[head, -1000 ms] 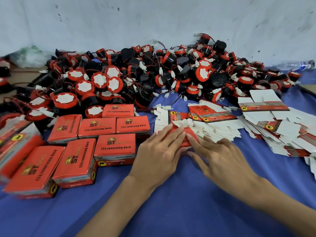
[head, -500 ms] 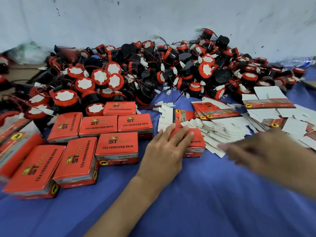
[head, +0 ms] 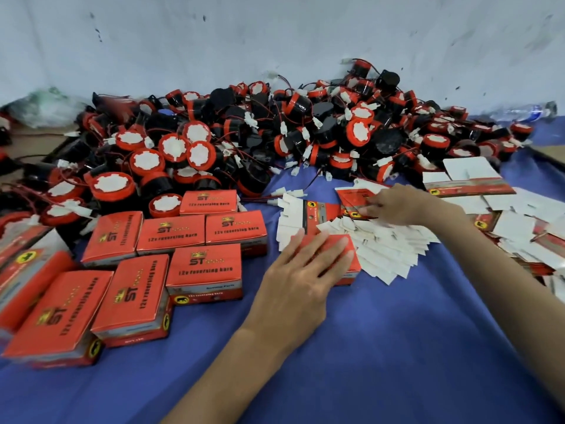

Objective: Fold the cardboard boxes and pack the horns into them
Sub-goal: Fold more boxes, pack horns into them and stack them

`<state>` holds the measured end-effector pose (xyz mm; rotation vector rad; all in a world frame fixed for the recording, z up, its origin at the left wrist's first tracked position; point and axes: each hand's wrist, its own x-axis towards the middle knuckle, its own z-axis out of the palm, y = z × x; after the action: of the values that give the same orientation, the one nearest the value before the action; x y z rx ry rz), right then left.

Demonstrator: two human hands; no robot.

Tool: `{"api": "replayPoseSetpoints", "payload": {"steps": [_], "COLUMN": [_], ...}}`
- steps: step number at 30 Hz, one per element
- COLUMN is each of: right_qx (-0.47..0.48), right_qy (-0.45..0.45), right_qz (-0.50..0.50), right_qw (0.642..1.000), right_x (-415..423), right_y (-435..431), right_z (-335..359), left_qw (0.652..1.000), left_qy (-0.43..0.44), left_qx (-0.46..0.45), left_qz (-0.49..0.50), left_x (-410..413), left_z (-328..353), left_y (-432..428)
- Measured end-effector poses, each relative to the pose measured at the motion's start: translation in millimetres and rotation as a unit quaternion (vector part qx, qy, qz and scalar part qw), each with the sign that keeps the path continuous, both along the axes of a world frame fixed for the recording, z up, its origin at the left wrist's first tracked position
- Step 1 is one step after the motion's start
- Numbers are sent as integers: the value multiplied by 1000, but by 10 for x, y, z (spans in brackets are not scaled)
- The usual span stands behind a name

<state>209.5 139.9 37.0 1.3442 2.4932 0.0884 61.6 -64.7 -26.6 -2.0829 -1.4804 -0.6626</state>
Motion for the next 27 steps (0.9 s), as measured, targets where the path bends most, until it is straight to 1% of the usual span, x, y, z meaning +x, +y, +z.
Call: {"api": "replayPoseSetpoints", "payload": {"steps": [2, 7, 9, 11, 13, 16, 18, 20, 21, 22, 24, 25, 26, 27], "right_qx": [13, 69, 65, 50, 50, 96, 142, 199, 235, 275, 325, 316, 280, 226], "right_qy": [14, 18, 3, 7, 10, 14, 25, 83, 136, 210, 372, 444, 505, 553], "right_qz": [-11, 16, 34, 42, 49, 71, 67, 55, 45, 40, 51, 58, 59, 49], "right_qw": [1000, 997, 997, 998, 997, 993, 987, 975, 961, 938, 868, 837, 814, 800], "right_x": [29, -72, -113, -109, -104, -114, -87, -45, -23, -2, 27, 32, 28, 22], "right_y": [41, -71, -123, -143, -175, -253, -280, -288, -295, -295, -306, -315, -318, -318], "right_z": [-15, -73, -57, -22, 9, 91, 205, 363, 450, 525, 631, 669, 691, 700], "left_qw": [1000, 999, 999, 999, 999, 1000, 999, 992, 988, 984, 977, 969, 950, 920], "left_qy": [2, 34, 24, 8, -2, 19, -3, -28, -44, -68, -151, -213, -289, -374], "left_qx": [9, 13, 10, 15, 29, 6, -19, -36, -37, -39, -48, -56, -75, -99], "left_qz": [-2, 19, 36, 49, 43, 18, 48, 115, 142, 157, 141, 117, 92, 67], "left_x": [27, 30, 61, 95, 95, 46, 16, -11, -22, -28, -22, -4, 4, 9], "left_z": [-9, -8, 30, 89, 130, 166, 199, 265, 296, 330, 411, 474, 540, 603], "left_y": [18, 22, 6, -15, -36, -54, -66, -92, -95, -101, -92, -64, -22, 37]}}
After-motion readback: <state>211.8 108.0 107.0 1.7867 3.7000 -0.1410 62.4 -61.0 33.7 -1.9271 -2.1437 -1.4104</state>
